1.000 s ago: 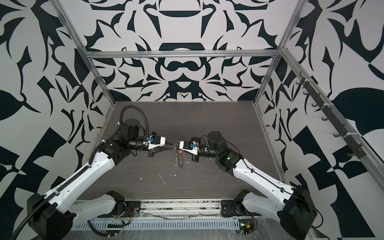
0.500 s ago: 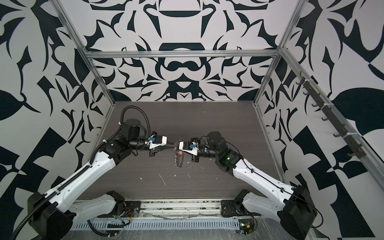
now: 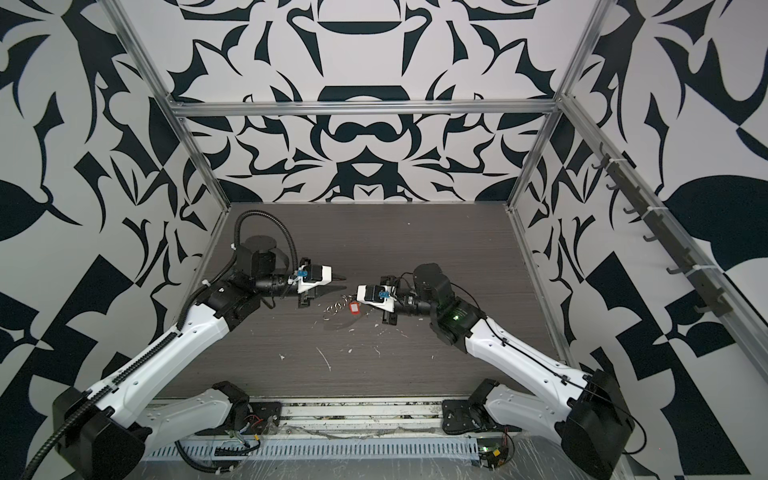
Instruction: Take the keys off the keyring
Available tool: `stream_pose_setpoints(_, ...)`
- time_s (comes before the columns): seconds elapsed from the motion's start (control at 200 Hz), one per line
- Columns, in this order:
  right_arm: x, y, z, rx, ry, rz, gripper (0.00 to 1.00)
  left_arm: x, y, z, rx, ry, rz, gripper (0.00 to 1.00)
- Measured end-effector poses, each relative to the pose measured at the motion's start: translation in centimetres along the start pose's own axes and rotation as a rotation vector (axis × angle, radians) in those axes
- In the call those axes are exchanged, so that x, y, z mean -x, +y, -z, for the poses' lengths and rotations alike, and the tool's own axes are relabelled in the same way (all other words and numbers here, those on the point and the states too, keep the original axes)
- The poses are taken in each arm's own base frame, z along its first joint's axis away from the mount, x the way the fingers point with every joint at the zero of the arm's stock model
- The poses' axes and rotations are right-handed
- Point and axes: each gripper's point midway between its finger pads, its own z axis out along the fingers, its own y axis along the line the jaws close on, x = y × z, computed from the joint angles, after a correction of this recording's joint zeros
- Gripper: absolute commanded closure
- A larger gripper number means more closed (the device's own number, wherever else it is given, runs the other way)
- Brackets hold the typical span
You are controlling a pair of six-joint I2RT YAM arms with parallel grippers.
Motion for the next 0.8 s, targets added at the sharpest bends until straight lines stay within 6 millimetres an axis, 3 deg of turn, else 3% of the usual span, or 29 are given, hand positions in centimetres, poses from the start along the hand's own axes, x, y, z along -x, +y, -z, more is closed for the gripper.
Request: stream_pose_setpoints(0.8, 0.4, -0.3, 0.0, -0.014, -0.014, 0.005, 1.00, 0.5, -1.4, -0.4, -0.056, -0.039, 0.017, 0.74)
